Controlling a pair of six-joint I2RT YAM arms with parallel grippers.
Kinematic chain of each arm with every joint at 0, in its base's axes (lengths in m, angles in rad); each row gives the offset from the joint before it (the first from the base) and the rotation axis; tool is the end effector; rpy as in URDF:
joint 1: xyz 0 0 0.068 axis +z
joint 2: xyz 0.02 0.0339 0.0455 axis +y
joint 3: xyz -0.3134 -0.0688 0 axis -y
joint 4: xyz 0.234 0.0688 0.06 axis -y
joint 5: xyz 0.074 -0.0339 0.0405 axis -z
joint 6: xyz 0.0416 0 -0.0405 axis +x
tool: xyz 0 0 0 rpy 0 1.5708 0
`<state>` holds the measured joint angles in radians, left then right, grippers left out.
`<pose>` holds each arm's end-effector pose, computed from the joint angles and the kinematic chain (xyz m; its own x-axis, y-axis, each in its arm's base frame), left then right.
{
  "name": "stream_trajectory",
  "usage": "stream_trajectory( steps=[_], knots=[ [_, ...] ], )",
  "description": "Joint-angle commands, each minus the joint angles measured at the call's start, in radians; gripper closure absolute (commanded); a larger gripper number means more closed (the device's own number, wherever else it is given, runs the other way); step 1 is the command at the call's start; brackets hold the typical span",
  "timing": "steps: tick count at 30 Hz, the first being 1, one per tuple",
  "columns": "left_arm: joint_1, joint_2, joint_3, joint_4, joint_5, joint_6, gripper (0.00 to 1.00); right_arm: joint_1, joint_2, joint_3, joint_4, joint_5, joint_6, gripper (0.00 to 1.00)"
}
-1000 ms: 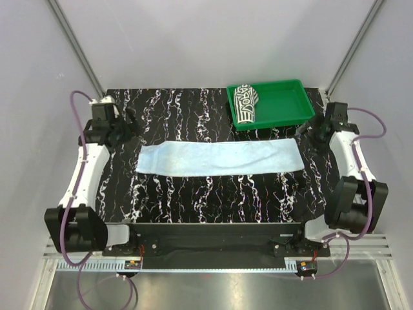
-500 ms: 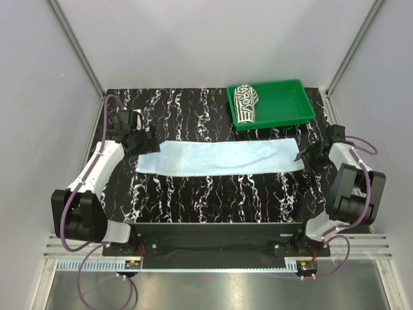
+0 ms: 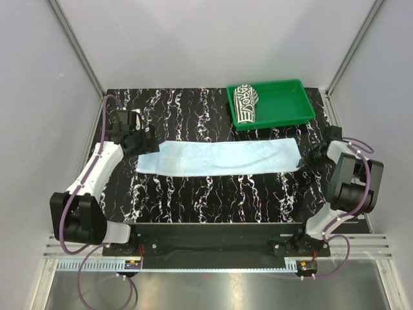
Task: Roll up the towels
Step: Fold the towel
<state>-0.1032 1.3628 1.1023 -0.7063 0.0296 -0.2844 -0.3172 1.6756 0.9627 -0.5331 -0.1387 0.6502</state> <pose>0.2610 -0.0283 0.3227 -0.8194 -0.1971 -0.5383 -0.1148 0.9764 -0.1827 0.2923 -0.0899 0.2083 -0.5551 0.8132 -0.1747 0.7576 0.5810 0.2975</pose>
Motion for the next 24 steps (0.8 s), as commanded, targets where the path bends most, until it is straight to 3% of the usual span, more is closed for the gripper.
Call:
stream_trajectory(
  steps=[1,3,4,6,10,14,18,24],
  knots=[
    [0.016,-0.022,0.010,0.014,-0.016,0.007,0.01,-0.005,0.021,0.062,0.044,0.042,-0.024,0.81],
    [0.019,-0.021,0.007,0.018,-0.016,0.007,0.01,-0.005,0.009,0.074,0.051,0.041,-0.032,0.88],
    [0.020,-0.021,0.005,0.021,-0.016,0.007,0.01,-0.005,0.003,0.079,0.050,0.037,-0.032,0.97],
    [0.020,-0.008,-0.002,0.033,-0.002,0.007,0.02,-0.003,-0.028,0.093,0.041,0.019,-0.037,1.00],
    [0.014,0.073,0.014,0.045,0.105,-0.001,0.13,0.009,-0.097,0.136,0.001,-0.018,-0.050,1.00],
    [-0.035,0.162,0.044,0.054,0.202,-0.007,0.14,0.070,-0.145,0.266,-0.106,-0.025,-0.080,1.00],
    [-0.069,0.236,0.073,0.039,0.179,-0.045,0.13,0.202,-0.180,0.416,-0.205,0.028,-0.118,1.00],
    [-0.064,0.343,0.200,-0.010,0.070,-0.076,0.09,0.270,-0.171,0.619,-0.315,0.033,-0.130,1.00]
  ],
)
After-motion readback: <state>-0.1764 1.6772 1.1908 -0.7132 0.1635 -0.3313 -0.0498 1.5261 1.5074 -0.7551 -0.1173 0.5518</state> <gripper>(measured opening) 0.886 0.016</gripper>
